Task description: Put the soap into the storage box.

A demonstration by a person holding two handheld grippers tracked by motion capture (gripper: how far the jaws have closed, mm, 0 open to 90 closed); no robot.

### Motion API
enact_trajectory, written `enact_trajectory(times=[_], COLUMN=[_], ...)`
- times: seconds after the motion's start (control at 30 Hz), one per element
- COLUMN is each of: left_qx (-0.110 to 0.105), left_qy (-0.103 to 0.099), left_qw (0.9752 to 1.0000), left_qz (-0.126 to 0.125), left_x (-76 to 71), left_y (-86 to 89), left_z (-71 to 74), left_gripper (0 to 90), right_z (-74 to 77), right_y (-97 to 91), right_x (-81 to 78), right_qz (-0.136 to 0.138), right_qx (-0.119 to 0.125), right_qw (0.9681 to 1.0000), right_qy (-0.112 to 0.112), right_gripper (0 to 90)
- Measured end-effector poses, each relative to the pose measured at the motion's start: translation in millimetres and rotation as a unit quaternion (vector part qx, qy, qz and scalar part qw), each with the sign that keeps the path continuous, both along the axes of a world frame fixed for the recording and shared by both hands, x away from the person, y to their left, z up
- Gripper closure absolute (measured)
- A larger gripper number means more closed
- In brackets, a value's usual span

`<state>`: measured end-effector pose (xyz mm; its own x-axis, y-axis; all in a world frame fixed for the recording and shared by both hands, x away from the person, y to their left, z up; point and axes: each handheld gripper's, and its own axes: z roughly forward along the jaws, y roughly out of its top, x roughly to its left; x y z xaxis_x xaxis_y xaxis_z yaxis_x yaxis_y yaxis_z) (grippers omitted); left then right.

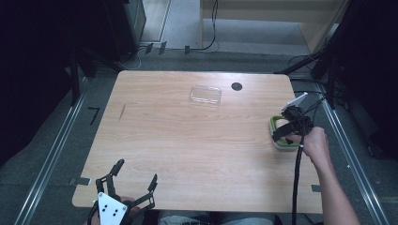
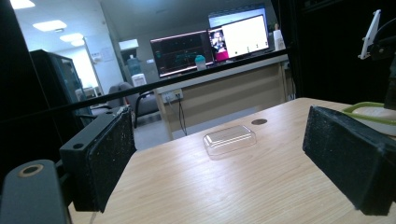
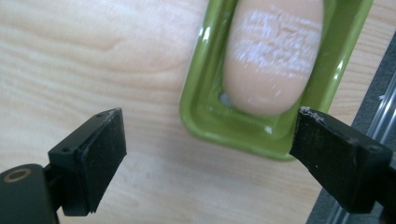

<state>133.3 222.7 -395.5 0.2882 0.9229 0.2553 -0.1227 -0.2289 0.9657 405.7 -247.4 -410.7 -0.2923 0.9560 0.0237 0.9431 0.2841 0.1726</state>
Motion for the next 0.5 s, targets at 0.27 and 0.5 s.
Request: enact_trajectory(times=[0.27,0.5], left_qx=[0.002,0.002], left_qy=[0.001,0.002], left_qw=[1.0,1.0], left_qz=[0.0,0.0], left_x=[0.8,0.8], left_y=[-0.6,-0.9], left_z=[0.1,0.1], left_gripper=[9.9,9.9], right_z=[0.9,0.6], right_y=[12.2,22.9], right_x=[-23.6,-45.6], right_qz=[0.039,0.072], right_qx=[-0.019,-0.024], right_qw=[0.999,0.9971], right_qy=[-0.002,-0.007], right_gripper=[10.1,10.4])
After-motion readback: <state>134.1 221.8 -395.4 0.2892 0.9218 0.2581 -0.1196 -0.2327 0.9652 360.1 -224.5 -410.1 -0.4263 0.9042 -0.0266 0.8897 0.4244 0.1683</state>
